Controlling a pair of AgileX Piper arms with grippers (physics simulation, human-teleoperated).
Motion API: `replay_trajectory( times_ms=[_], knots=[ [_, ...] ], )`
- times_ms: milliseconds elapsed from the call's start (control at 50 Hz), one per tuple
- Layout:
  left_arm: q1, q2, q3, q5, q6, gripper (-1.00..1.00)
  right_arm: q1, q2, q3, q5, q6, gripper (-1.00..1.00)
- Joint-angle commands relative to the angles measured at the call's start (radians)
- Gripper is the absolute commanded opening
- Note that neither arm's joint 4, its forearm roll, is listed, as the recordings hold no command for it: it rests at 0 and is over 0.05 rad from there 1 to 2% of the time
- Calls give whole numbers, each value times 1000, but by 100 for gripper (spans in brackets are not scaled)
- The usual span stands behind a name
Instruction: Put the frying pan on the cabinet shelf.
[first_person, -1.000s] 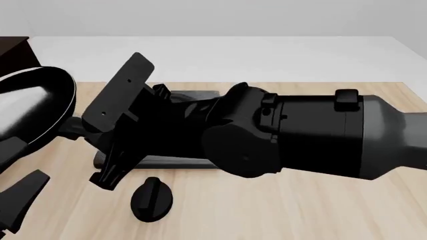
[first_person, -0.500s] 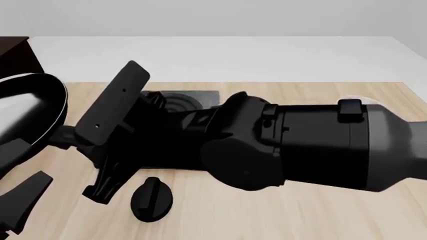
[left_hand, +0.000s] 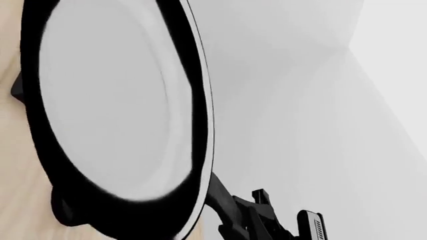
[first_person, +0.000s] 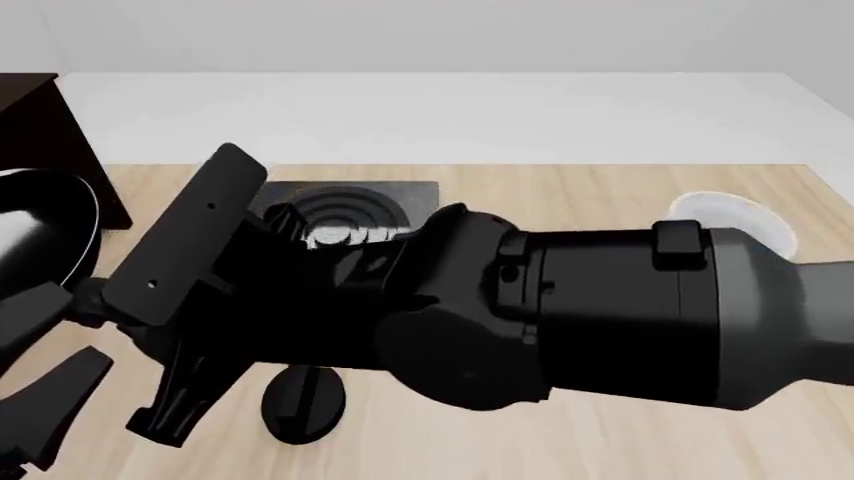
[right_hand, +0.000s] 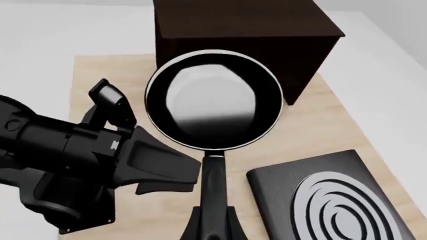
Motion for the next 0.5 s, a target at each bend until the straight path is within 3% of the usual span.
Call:
replay_trajectory(
  times_ms=[20,500],
  knots=[
    [-4,2,3,-3,-1,100,25,0,-34,-8,14,-100],
    [3,2,5,-4,2,100,67,-4,-19,-32,38,-100]
  ],
)
